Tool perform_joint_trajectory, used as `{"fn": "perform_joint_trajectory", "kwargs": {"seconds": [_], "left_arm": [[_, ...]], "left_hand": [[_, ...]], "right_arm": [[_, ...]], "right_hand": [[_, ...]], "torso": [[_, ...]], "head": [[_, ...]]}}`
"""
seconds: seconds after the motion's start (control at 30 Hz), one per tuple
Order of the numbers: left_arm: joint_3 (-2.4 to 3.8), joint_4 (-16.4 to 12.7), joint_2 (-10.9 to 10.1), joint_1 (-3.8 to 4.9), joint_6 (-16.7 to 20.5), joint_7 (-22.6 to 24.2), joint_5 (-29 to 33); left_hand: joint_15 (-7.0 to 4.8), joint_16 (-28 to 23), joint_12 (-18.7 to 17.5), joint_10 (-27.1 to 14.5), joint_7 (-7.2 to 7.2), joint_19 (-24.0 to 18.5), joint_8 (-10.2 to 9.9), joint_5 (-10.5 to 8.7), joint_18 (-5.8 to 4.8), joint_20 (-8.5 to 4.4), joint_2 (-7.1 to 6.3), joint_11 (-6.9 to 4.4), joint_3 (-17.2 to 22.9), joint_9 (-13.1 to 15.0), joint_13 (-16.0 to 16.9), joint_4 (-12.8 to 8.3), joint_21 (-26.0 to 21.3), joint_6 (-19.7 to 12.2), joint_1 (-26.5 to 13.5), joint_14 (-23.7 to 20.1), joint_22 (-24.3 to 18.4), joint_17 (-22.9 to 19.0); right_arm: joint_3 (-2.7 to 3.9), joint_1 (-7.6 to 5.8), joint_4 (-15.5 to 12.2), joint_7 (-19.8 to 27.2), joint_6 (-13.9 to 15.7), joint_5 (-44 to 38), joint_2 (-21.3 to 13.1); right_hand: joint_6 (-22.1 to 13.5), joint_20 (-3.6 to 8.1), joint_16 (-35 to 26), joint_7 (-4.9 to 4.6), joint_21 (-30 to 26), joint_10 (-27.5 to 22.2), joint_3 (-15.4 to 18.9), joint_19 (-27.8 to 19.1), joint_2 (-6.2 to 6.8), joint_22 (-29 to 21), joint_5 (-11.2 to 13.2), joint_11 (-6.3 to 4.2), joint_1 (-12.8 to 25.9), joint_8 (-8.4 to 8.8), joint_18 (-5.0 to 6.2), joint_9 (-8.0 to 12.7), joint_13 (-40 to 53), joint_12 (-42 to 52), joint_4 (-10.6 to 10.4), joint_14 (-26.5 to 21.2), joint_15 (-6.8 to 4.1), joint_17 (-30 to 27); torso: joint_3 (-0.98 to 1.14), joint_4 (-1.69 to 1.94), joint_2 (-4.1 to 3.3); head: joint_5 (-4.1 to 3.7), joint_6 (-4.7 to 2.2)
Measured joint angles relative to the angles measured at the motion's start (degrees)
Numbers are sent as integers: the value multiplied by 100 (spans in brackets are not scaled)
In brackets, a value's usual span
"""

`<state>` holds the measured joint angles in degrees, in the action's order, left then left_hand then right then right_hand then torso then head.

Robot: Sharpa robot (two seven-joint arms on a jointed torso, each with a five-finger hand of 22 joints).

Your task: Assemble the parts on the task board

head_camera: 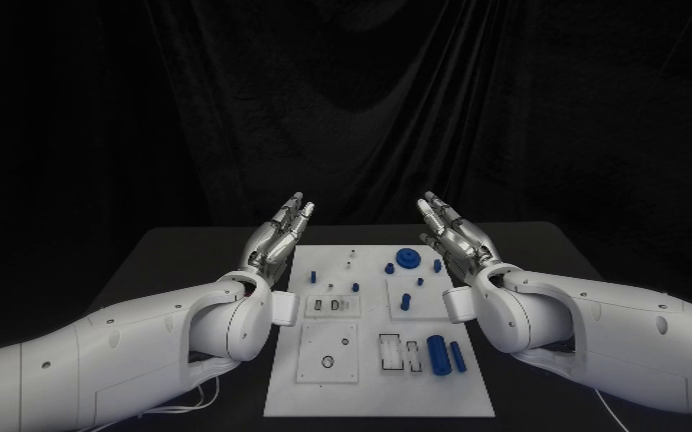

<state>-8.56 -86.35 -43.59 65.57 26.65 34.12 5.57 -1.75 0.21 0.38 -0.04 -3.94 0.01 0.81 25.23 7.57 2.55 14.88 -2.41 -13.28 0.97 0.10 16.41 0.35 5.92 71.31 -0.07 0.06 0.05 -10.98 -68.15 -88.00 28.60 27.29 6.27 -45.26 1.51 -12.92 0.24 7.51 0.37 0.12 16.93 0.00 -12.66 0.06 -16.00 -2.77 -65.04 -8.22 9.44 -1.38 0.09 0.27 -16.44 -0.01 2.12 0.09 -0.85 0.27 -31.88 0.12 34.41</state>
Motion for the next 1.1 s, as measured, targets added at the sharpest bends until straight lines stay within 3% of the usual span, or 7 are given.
{"fn": "perform_joint_trajectory", "kwargs": {"seconds": [0.2, 0.47, 0.53, 0.6, 0.77, 0.9, 1.1], "left_arm": [[-253, 123, 43, 190, -972, 266, 309], [-361, 201, 59, 275, -1732, 388, 543], [-363, 510, 37, 274, -1923, 402, 462], [-363, 690, -76, 274, -2007, 416, 369], [-363, 733, -104, 274, -2074, 440, 70], [-363, 767, -136, 274, -2079, 447, -239], [-364, 785, -259, 274, -2019, 454, -674]], "left_hand": [[4, 0, 0, 13, 36, -10, 7, 16, 0, 28, 27, 27, -13, 0, -1, 13, 0, 35, 49, 4, 0, 0], [64, 0, 0, -6, 77, 3, 7, 16, 0, 96, 27, 87, -12, 7, -4, 12, 0, 76, 49, 20, 1, 1], [85, 0, 0, -6, 98, 4, 7, 16, -1, 97, 26, 88, -12, 7, -5, 12, 0, 97, 49, -1, 1, 1], [89, 0, 0, 11, 122, 3, 7, 16, -1, 137, 26, 107, -28, 14, -5, 28, 0, 121, 49, 3, 1, 1], [125, 0, 0, 9, 159, 3, 7, 16, -2, 178, -11, 146, -28, 16, -4, 28, 0, 158, 86, -1, 1, 2], [146, 0, 0, -5, 204, 4, 32, 16, 88, 220, -47, 173, -28, 27, -4, 28, 0, 240, 122, 20, 2, 3], [166, 0, 0, -8, 262, 13, 52, 16, 88, 290, -104, 197, -28, 43, -3, 28, 0, 382, 298, 0, 2, 4]], "right_arm": [[-259, -209, 53, -72, -849, 303, -18], [-321, -269, 72, -125, -1385, 492, -38], [-321, -270, 122, -110, -1401, 318, -197], [-322, -272, 215, -93, -1381, 128, -352], [-324, -283, 188, -67, -1328, -390, -408], [-324, -305, 187, -52, -1275, -829, -493], [-324, -408, 150, -56, -1183, -1426, -667]], "right_hand": [[-12, -29, 0, -12, 0, -12, -83, 3, -94, 0, -17, 155, -480, -120, 0, 0, 0, 0, 119, -2, 19, 0], [-21, -70, 0, -21, 0, -12, -258, 3, -169, 1, -17, 197, -947, -187, 0, -4, 0, 0, 800, 3, 106, 0], [-27, -78, 0, -32, 0, -13, -341, 3, -177, 1, -16, 211, -1033, -210, -1, -4, 0, 0, 1070, 5, 117, 0], [-41, -112, 0, -104, 0, -20, -420, 2, -175, 1, -16, 273, -1088, -210, -1, -4, 0, 0, 1329, -2, 164, 0], [-43, -153, 0, -146, 0, -19, -771, 3, -214, 1, -16, 353, -1126, -210, -1, -3, 0, 0, 1942, 3, 210, 0], [-41, -153, 0, -206, 0, -1, -1574, 2, -109, 1, -22, 371, -849, -210, -2, -3, 0, 0, 2524, 1, 224, 0], [-32, -193, 0, -442, 0, -22, -2456, 3, 175, 2, -33, 453, -543, -194, -1, -3, 0, 0, 2751, 3, 291, 0]], "torso": [[0, 0, 0], [0, 1, 0], [-4, 9, -1], [-8, 16, -3], [-20, 26, -22], [-32, 29, -54], [-53, 41, -87]], "head": [[0, 0], [-5, 16], [2, 367], [12, 536], [60, 713], [89, 829], [124, 1039]]}}
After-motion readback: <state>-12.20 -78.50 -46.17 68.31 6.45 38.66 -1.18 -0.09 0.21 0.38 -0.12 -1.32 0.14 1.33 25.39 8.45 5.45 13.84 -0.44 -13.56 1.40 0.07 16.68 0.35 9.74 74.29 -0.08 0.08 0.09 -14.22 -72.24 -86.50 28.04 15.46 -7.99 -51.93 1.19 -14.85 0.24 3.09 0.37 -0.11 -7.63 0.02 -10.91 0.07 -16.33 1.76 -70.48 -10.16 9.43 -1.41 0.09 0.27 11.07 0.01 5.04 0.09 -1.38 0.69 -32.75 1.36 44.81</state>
